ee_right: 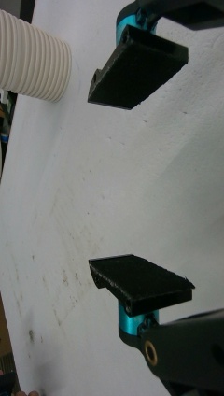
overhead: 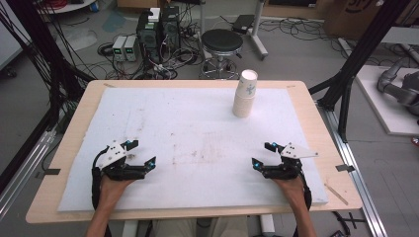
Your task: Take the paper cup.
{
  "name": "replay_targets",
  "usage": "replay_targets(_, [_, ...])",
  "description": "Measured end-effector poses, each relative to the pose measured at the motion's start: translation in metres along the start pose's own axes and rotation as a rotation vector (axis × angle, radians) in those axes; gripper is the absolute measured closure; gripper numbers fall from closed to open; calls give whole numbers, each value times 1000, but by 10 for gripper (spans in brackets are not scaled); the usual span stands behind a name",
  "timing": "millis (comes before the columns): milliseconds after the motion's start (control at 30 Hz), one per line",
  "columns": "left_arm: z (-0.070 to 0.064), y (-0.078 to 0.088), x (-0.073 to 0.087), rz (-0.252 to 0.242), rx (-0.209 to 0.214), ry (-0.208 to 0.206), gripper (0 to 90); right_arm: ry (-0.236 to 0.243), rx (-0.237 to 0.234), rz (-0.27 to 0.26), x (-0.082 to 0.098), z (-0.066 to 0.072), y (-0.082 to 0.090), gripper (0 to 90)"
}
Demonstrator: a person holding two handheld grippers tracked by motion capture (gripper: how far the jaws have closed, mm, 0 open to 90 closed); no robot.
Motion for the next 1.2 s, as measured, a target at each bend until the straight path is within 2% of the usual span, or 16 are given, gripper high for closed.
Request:
replay_targets(200, [0,0,0,3,1,8,82,-7,-11,-1,0,-1,0,185])
replay_targets(467, [1,0,0,3,-2,9,82,-12,4,-42,1,0,4,185])
replay_targets(533, [0,0,0,3,-2,8,83,-9,-6,-64,2,-1,5,185])
replay_targets(733, [1,0,0,5,-1,12,83,-46,-79,-65,1,-7,8,184])
replay_targets(833, [1,0,0,6,-2,17,83,-45,-79,-114,-7,-9,14,185])
replay_targets(933, [1,0,0,3,-1,19,83,-38,-69,-120,-15,-9,18,184])
replay_targets(1000, [1,0,0,6,-3,16,83,-35,-47,-135,-29,-12,24,184])
replay_targets(1067, [1,0,0,6,-1,18,83,-30,-42,-127,-40,-16,28,184])
replay_targets(1100, [1,0,0,6,-1,18,83,-30,-42,-127,-40,-16,28,184])
replay_targets(1133, [1,0,0,5,-1,18,83,-22,-38,-114,-50,-20,32,184])
replay_targets(1167, [1,0,0,5,-1,18,83,-22,-38,-114,-50,-20,32,184])
replay_targets(1200, [1,0,0,5,-1,19,83,-15,-38,-105,-64,-25,38,184])
Point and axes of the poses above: each handheld gripper's, and its own axes: y roughly backward along the jaws, x roughly out of its underside, z roughly to its left, the point moved 2 cm from there along -y, roughly forward along the jaws, and after that the axes turned 6 degrees about z, right-handed, at the moved point
